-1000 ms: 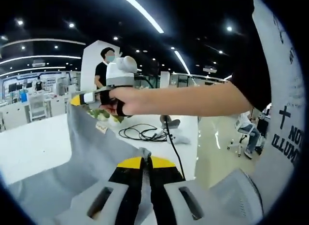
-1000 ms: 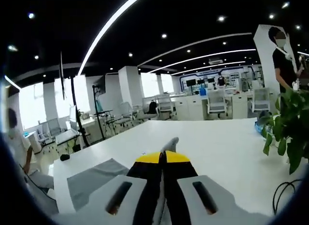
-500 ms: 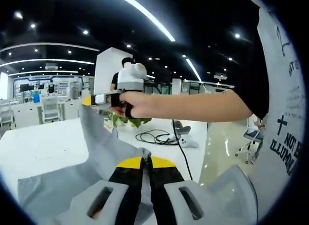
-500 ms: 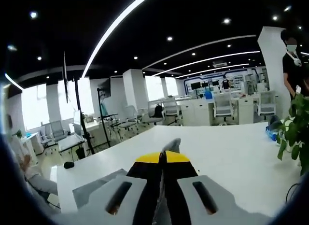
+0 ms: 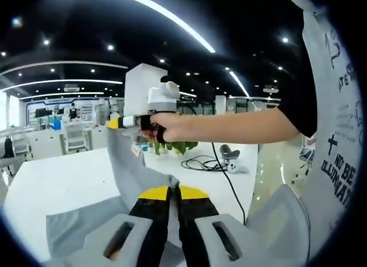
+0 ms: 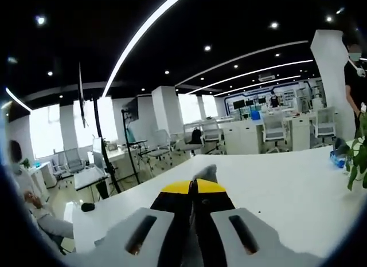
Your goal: Fold the towel on the table until its edges align and the towel forms a compact rectangular stack.
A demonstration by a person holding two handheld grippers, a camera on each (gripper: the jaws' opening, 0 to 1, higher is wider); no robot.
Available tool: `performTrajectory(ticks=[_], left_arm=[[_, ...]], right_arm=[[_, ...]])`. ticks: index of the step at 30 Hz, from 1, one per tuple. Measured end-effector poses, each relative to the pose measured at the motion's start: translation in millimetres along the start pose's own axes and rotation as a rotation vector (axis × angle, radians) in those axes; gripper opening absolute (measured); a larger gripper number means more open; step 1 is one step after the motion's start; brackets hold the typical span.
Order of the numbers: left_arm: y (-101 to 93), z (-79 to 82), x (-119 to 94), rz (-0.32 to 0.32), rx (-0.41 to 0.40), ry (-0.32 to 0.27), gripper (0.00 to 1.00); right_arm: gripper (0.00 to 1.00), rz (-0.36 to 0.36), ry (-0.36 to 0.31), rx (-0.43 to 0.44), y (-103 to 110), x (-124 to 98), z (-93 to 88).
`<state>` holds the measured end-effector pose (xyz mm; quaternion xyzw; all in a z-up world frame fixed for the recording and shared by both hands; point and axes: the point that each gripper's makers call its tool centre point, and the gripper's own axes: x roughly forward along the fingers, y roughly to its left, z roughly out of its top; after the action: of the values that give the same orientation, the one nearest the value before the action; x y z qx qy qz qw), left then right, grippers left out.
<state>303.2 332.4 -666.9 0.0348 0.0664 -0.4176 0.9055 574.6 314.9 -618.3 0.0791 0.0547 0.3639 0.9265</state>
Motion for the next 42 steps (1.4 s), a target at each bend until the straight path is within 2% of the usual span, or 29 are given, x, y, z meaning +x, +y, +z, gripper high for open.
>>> performTrajectory(ticks=[6,9,17,27,33,38,39,40,42], left_arm=[[17.1,0.3,-21,0.028,0.0,-0.005,0.04],[29.5,-1.5,-33,0.063,-0.01,-0.01,0.04],[47.9,-15.2,-54,0.089,-0.043,0.003,0.04],[62.6,-39.2,-72,0.135,-0.087,0.038,0.04],[66.3,-47.5,-82,0.15,-0.118,0.034,0.04],[76.4,-59.3,-93,0.189,-0.163,0.03,0.04],[77.7,-60.9,-95,0.195,-0.173,0.027,0.04],[80.8,-63.6,-98,0.206,-0.186,0.021,0.04],[85.7,-69.5,-102,0.225,-0.216,0.018,0.04]], right_arm=[[0.0,0.023,0.001,-0.004,28,23,-1.7],[0.0,0.033,0.0,-0.004,35,32,-1.3],[0.0,0.049,0.026,-0.016,59,54,-14.4],[0.0,0.051,0.071,-0.013,65,64,-33.3],[0.0,0.057,0.093,-0.013,74,77,-45.8],[0.0,0.055,0.115,-0.01,79,87,-54.0],[0.0,0.053,0.121,-0.016,80,88,-56.0],[0.0,0.05,0.139,-0.058,81,92,-61.5],[0.0,0.05,0.148,-0.069,85,100,-69.7]])
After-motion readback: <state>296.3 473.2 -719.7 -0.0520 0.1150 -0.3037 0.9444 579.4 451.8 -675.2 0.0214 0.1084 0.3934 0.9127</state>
